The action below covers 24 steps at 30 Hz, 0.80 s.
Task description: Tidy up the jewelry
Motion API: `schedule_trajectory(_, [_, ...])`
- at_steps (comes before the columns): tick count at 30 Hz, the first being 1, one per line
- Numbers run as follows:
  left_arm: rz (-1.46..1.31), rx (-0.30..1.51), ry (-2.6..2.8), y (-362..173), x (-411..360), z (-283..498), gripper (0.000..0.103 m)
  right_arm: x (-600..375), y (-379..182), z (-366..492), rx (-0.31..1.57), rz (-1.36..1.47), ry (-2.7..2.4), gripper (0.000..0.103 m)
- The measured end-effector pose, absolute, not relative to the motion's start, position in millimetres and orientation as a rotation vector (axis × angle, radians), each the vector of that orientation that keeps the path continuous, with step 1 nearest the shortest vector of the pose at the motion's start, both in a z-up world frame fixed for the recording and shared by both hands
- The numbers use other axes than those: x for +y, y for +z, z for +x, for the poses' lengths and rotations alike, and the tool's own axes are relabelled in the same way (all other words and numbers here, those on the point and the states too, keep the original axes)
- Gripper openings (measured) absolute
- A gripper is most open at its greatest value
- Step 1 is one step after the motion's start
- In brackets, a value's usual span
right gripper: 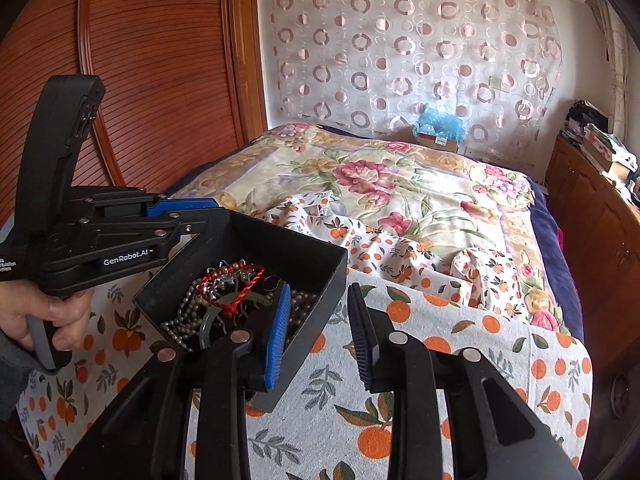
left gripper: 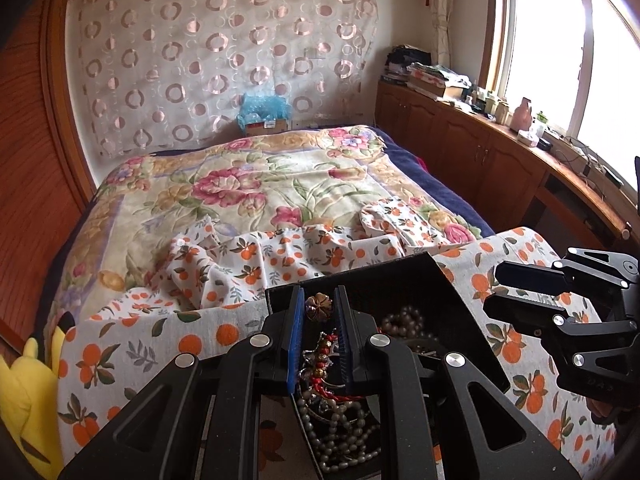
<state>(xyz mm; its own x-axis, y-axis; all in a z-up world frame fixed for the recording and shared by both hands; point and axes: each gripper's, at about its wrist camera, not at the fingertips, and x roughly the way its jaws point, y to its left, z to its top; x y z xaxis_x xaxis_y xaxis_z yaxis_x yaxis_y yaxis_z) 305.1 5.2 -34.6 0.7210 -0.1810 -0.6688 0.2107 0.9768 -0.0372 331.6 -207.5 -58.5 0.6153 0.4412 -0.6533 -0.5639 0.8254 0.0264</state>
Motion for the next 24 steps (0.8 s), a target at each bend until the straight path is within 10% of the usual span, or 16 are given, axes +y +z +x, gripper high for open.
schedule_trajectory(2, [0.036,0.73,-0.209,-34.3,6.9,304.2,0.043,-208.4,-58.0,329.8,0.698,-0.189,0.58,0.032])
schedule_trajectory(13, [0.017,0.698,-0.14,-30.6,17.7,273.4,0.089,-214.3,-55.7,316.2,0.688,-0.175,0.538,0.037])
schedule_trajectory(21, [0.021,0.682,-0.098,-23.5,26.4,253.2,0.095,-221.3,-52.7,308.0,0.656,-0.131,0.479,0.094])
schedule_trajectory(24, [0.027,0.686,-0.09,-22.9,25.7,245.3,0.095,-222.4,-52.9,304.8,0.65,-0.127,0.449,0.1])
